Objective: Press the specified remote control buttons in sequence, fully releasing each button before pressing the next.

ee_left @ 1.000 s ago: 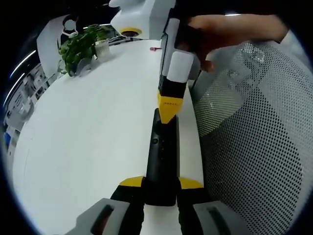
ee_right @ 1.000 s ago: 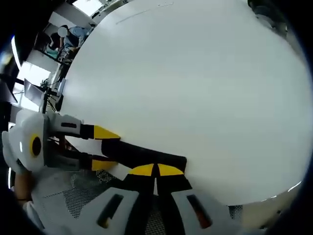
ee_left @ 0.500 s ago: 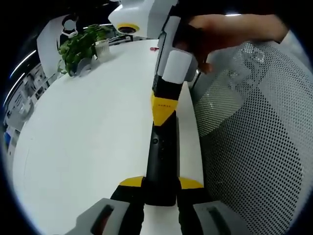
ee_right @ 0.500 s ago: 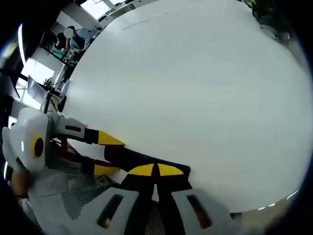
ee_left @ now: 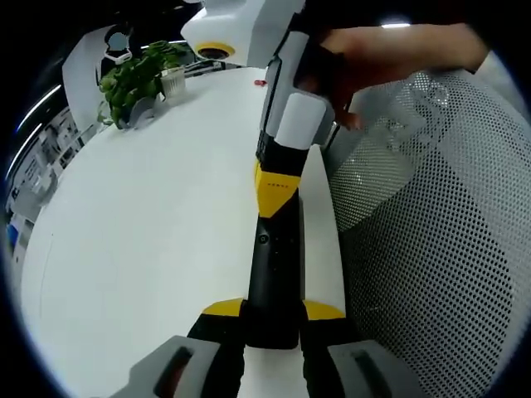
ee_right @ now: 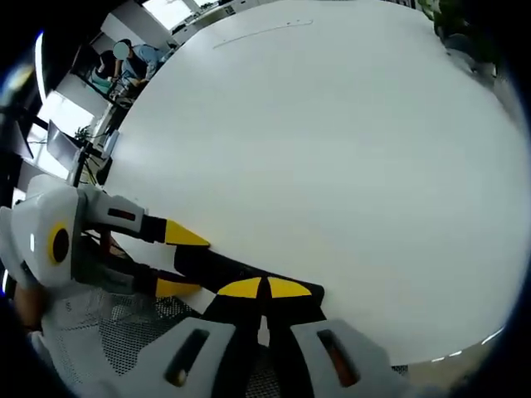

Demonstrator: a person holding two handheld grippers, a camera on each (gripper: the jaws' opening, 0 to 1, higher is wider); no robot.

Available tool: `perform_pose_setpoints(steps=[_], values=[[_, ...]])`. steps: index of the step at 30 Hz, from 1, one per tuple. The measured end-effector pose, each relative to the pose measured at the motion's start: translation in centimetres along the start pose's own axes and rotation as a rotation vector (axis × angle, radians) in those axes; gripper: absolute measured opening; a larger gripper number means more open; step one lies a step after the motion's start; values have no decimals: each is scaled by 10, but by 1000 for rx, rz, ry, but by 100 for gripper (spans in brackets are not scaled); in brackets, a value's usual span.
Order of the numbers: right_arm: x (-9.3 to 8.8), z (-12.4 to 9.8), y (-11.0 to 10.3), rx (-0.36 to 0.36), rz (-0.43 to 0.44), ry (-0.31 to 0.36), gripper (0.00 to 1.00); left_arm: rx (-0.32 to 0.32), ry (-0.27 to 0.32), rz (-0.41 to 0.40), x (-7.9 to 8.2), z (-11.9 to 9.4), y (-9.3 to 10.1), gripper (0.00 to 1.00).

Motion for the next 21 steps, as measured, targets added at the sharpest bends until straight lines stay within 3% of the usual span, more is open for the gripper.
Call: perform_pose_setpoints(steps=[7,12,15,21], values=[[1,2,1,-4,-20,24,0,0,-1,-1,0,0,0,25],[2,2,3,16,36,34,0,1,-1,-2,1,0,0,25],[1,3,1,-1,-10,46,0,2,-2,-2,1,1,-1,25],[1,3,0,-18,-23,56,0,-1,-3,-2,1,1,-1,24]])
Point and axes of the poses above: the point that each gripper's makers call its tool centre point, and the gripper's own axes: z roughly forward along the fingers, y roughly to its right, x roughly out of its top, the point moved 3 cm from there along -z, roughly backward along the fingers, and after that the axes turned 15 degrees about z, right-handed, at the moved point
